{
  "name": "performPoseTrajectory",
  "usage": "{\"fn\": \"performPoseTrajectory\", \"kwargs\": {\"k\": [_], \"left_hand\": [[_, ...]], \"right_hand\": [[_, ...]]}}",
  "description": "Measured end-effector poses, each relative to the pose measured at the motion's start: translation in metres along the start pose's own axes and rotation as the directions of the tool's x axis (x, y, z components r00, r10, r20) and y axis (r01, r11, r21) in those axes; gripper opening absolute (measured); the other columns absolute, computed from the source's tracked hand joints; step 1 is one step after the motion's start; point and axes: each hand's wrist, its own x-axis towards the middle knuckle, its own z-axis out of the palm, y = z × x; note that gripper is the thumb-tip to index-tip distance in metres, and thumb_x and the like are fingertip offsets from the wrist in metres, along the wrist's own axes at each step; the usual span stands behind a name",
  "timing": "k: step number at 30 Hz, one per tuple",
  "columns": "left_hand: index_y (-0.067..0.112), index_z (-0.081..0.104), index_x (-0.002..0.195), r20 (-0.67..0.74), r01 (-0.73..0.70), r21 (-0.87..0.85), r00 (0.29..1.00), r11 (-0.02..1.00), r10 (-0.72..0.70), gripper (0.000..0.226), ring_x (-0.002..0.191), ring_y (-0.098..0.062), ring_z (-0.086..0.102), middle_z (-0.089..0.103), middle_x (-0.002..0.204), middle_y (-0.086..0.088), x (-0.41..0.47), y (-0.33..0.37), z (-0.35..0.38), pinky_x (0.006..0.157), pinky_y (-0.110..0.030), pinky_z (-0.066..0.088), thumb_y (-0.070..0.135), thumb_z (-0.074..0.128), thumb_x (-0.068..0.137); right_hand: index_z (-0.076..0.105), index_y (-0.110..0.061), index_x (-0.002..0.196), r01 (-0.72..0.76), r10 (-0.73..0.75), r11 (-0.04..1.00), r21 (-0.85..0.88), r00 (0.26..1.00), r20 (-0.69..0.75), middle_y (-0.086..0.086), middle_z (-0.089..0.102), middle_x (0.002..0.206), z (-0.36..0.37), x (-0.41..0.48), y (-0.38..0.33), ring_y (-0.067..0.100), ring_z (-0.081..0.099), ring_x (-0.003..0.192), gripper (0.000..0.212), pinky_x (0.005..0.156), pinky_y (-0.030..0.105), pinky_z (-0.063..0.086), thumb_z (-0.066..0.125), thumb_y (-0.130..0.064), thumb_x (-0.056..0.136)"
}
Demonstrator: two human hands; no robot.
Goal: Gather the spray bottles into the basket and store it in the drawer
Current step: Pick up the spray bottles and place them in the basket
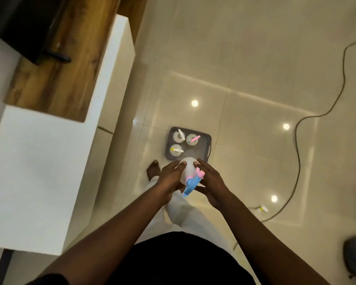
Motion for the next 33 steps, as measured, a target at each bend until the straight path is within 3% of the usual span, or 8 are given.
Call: {"fn": "performPoseTrajectory", "kwargs": {"k": [5, 8, 12, 17, 22, 25, 30, 33], "left_hand": [[0.018, 0.046, 0.154, -0.056, 0.001, 0.023, 0.998, 1.000, 0.000, 0.062, 0.087, -0.017, 0.066, 0.061, 0.117, 0.008, 0.037, 0.001, 0.026, 0.091, -0.050, 0.063, 0.032, 0.070, 0.098], [0.021, 0.047, 0.155, 0.029, 0.052, 0.071, 0.998, 0.996, -0.054, 0.057, 0.120, -0.028, 0.066, 0.058, 0.147, 0.001, 0.065, -0.011, 0.045, 0.103, -0.049, 0.058, 0.038, 0.060, 0.102], [0.018, 0.048, 0.153, 0.022, 0.087, 0.107, 0.996, 0.990, -0.089, 0.055, 0.129, -0.033, 0.062, 0.058, 0.150, -0.010, 0.120, -0.025, 0.072, 0.111, -0.050, 0.052, 0.042, 0.054, 0.105], [0.008, 0.058, 0.143, -0.013, 0.102, 0.033, 0.995, 0.994, -0.102, 0.047, 0.125, -0.035, 0.065, 0.066, 0.139, -0.016, 0.205, -0.049, 0.099, 0.111, -0.052, 0.052, 0.035, 0.057, 0.105], [0.006, 0.054, 0.145, -0.052, 0.108, -0.032, 0.993, 0.994, -0.109, 0.046, 0.127, -0.036, 0.063, 0.064, 0.140, -0.020, 0.295, -0.070, 0.117, 0.111, -0.051, 0.051, 0.032, 0.055, 0.107], [0.008, 0.054, 0.144, -0.051, 0.122, -0.070, 0.991, 0.990, -0.125, 0.045, 0.127, -0.034, 0.064, 0.064, 0.139, -0.018, 0.349, -0.087, 0.125, 0.112, -0.049, 0.051, 0.033, 0.055, 0.107], [0.008, 0.053, 0.144, -0.077, 0.136, -0.153, 0.986, 0.979, -0.149, 0.045, 0.126, -0.033, 0.066, 0.065, 0.139, -0.018, 0.435, -0.117, 0.137, 0.113, -0.046, 0.051, 0.033, 0.056, 0.106], [0.005, 0.052, 0.144, -0.067, 0.137, -0.204, 0.986, 0.969, -0.154, 0.046, 0.127, -0.034, 0.065, 0.064, 0.140, -0.021, 0.479, -0.133, 0.142, 0.114, -0.047, 0.050, 0.032, 0.055, 0.107]], "right_hand": [[0.071, -0.023, 0.130, -0.011, 0.017, 0.998, 0.064, 0.995, -0.097, 0.005, 0.072, 0.126, -0.017, 0.031, 0.005, 0.029, 0.072, 0.110, 0.034, 0.072, 0.032, 0.063, 0.070, -0.034, 0.097], [0.076, -0.027, 0.111, -0.045, 0.051, 0.998, 0.044, 0.984, -0.169, 0.007, 0.077, 0.115, -0.028, 0.056, 0.005, 0.027, 0.076, 0.101, 0.020, 0.068, 0.029, 0.063, 0.075, -0.037, 0.094], [0.077, -0.022, 0.121, -0.026, 0.031, 0.999, 0.028, 0.978, -0.206, 0.013, 0.076, 0.117, -0.051, 0.112, 0.017, 0.034, 0.073, 0.103, 0.040, 0.056, 0.026, 0.058, 0.081, -0.040, 0.085], [0.073, -0.008, 0.126, -0.032, 0.047, 0.997, 0.076, 0.978, -0.201, 0.011, 0.075, 0.114, -0.081, 0.207, 0.044, 0.029, 0.073, 0.096, 0.059, 0.079, 0.038, 0.062, 0.083, -0.036, 0.075], [0.079, -0.020, 0.108, -0.069, 0.066, 0.998, -0.010, 0.983, -0.172, -0.004, 0.080, 0.087, -0.104, 0.309, 0.068, 0.017, 0.078, 0.081, 0.022, 0.061, 0.026, 0.061, 0.079, -0.032, 0.090], [0.072, -0.019, 0.122, -0.084, 0.070, 0.992, -0.089, 0.985, -0.157, 0.000, 0.073, 0.106, -0.113, 0.366, 0.086, 0.026, 0.072, 0.104, 0.032, 0.074, 0.031, 0.063, 0.073, -0.037, 0.096], [0.067, -0.016, 0.135, -0.133, 0.117, 0.986, -0.100, 0.982, -0.146, 0.011, 0.068, 0.131, -0.124, 0.459, 0.119, 0.032, 0.069, 0.114, 0.042, 0.097, 0.045, 0.062, 0.071, -0.034, 0.098], [0.065, -0.016, 0.138, -0.154, 0.145, 0.986, -0.070, 0.982, -0.124, 0.013, 0.069, 0.132, -0.130, 0.505, 0.136, 0.033, 0.071, 0.111, 0.044, 0.089, 0.045, 0.064, 0.072, -0.031, 0.097]]}}
